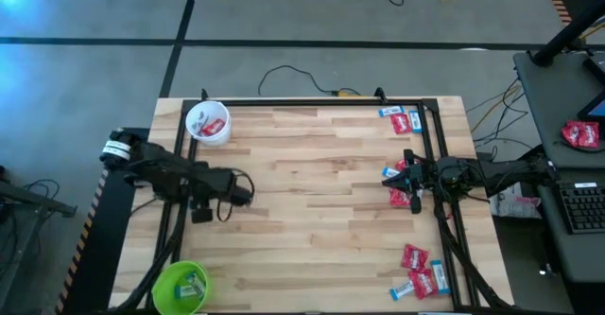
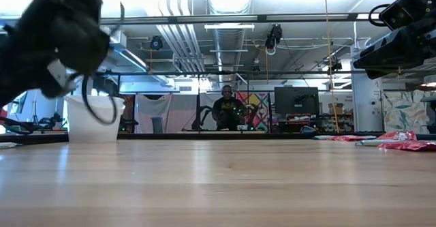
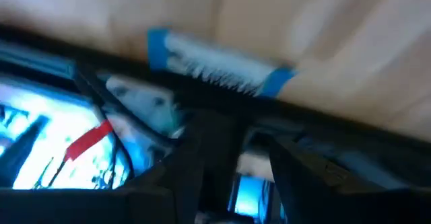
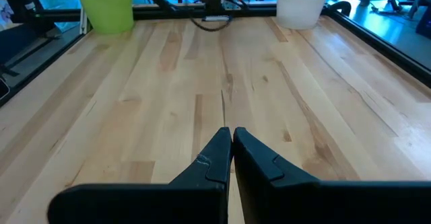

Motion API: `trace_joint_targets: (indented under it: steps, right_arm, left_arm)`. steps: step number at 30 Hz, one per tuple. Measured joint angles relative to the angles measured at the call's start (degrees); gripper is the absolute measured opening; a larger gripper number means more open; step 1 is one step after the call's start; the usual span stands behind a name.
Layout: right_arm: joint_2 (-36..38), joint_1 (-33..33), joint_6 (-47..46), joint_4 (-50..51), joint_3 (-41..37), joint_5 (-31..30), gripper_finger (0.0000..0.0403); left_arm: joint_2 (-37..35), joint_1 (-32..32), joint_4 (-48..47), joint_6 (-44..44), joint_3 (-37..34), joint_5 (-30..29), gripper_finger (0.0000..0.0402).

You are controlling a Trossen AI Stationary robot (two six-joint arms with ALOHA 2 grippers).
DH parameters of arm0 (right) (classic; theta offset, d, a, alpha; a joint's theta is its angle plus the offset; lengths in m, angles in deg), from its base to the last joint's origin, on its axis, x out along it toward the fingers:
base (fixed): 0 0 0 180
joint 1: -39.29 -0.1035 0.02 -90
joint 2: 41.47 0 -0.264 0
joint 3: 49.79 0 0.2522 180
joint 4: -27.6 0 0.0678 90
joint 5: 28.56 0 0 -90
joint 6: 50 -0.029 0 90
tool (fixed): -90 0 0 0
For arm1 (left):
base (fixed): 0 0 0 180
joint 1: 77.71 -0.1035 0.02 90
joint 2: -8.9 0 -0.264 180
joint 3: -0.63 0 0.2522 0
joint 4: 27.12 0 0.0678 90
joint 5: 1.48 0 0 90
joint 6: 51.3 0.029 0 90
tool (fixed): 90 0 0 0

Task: Sort candy by brand, put in halloween buckets
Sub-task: Put the blue chocolate bar into the green bucket

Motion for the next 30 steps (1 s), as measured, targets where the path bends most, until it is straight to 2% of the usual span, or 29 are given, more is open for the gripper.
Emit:
trace_joint_targets:
  steps: [3,8,17,30]
  right_arm:
    - [-0.04,-0.01,0.00,0.03,0.00,0.00,0.0009]
    - [-0.02,0.00,0.00,-0.05,0.00,0.02,0.0009]
    - [0.02,0.01,0.00,0.02,0.00,0.03,0.0009]
    - [0.00,0.01,0.00,0.03,0.00,0.02,0.0009]
  left_arm:
    - [0.25,-3.73,1.05,1.13,1.84,-4.42,0.0148]
    - [0.54,-7.07,2.90,1.80,2.72,-4.80,0.0138]
    - [2.48,-8.57,5.89,-0.54,0.41,-4.20,0.0121]
    - [12.70,-8.61,6.81,-2.67,-0.51,-3.65,0.0114]
